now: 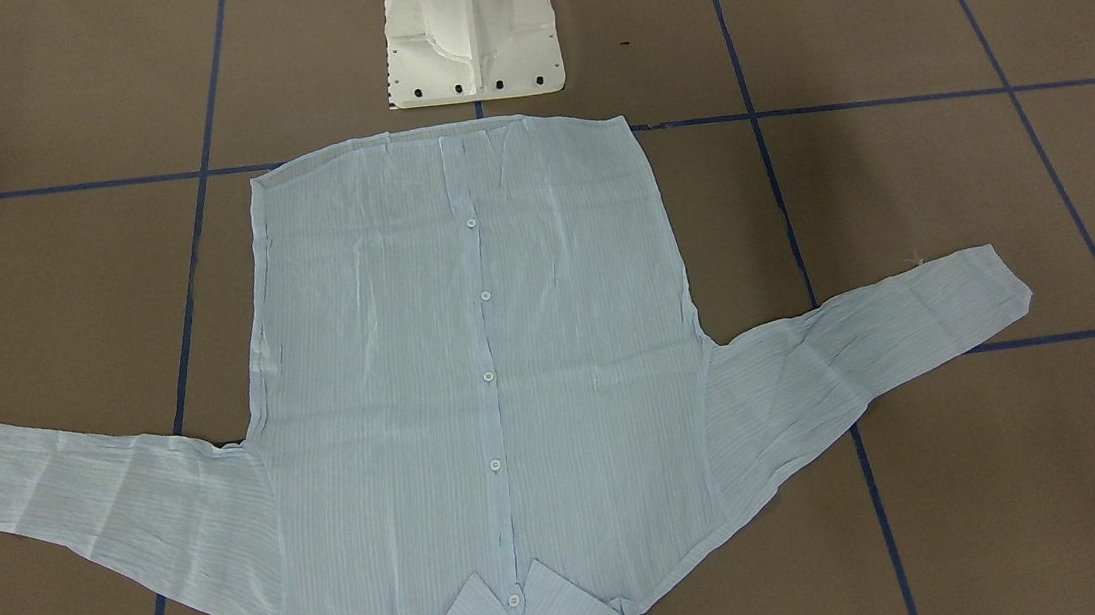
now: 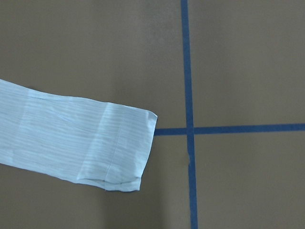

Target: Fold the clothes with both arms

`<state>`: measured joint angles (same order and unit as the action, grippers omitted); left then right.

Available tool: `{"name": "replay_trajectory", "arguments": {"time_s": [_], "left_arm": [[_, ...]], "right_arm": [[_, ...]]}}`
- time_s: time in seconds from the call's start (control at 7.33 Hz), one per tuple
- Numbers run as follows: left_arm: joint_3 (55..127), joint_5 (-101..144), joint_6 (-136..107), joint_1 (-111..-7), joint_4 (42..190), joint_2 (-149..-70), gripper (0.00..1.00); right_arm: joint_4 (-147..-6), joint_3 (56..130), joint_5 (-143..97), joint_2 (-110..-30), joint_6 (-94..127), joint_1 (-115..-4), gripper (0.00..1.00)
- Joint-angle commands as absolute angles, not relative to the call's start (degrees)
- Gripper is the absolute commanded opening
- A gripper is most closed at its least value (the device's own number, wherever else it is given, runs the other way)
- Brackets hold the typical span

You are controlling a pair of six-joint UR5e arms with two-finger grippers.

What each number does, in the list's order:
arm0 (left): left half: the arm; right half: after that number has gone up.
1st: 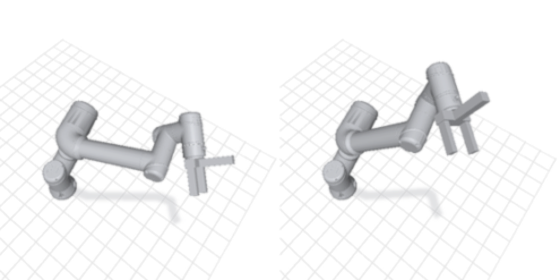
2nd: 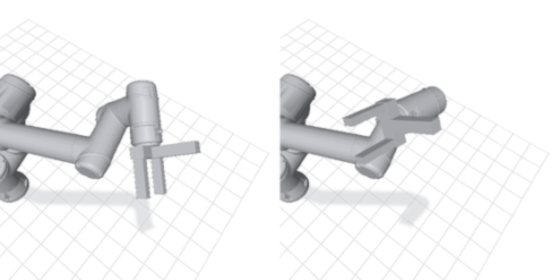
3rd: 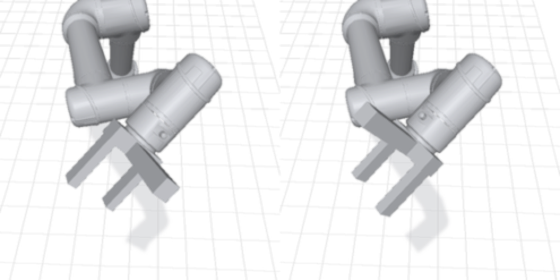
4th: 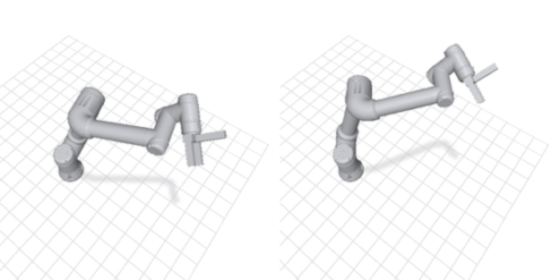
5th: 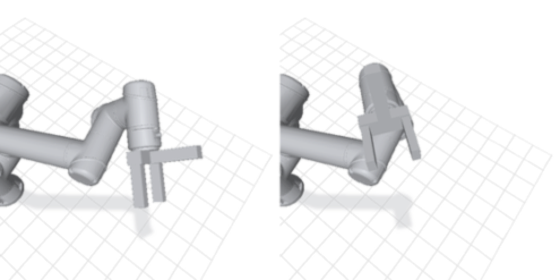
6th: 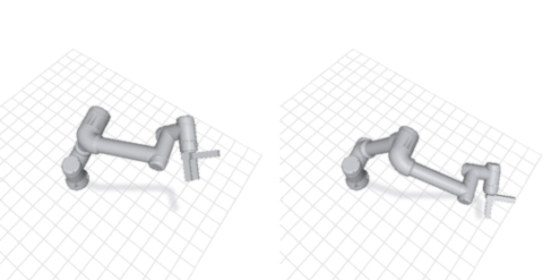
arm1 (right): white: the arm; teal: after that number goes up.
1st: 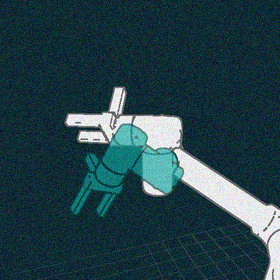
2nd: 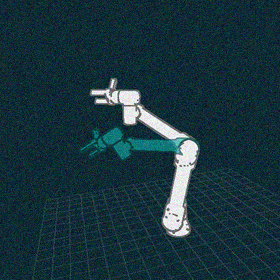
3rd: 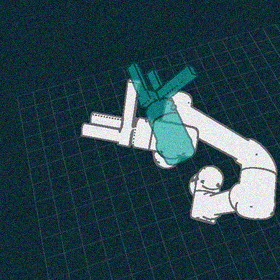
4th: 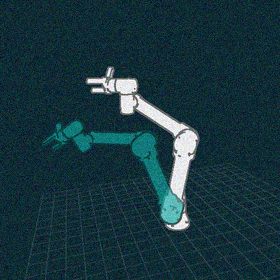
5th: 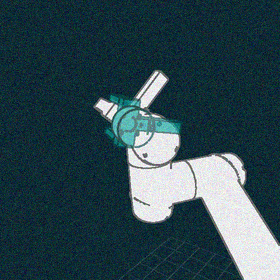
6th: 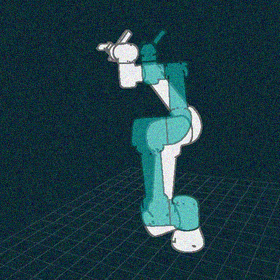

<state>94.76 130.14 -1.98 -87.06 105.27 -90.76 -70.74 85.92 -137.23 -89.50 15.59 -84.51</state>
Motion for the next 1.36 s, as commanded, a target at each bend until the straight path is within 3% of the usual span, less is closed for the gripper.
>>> {"name": "replay_trajectory", "arguments": {"time_s": [0.0, 0.55, 1.23], "left_arm": [[93.7, 130.3, -2.0, -86.9, 107.7, -91.5, 0.99], [92.9, 133.1, -1.8, -87.0, 109.7, -90.5, 0.99], [91.5, 132.9, -2.0, -87.0, 114.4, -89.6, 1.00]], "right_arm": [[-57.8, 79.4, -136.7, -88.9, 16.6, -79.7, 1.00], [-52.4, 75.5, -131.0, -86.8, 25.0, -71.7, 1.00], [-51.9, 69.7, -131.1, -83.5, 25.2, -70.6, 0.99]]}}
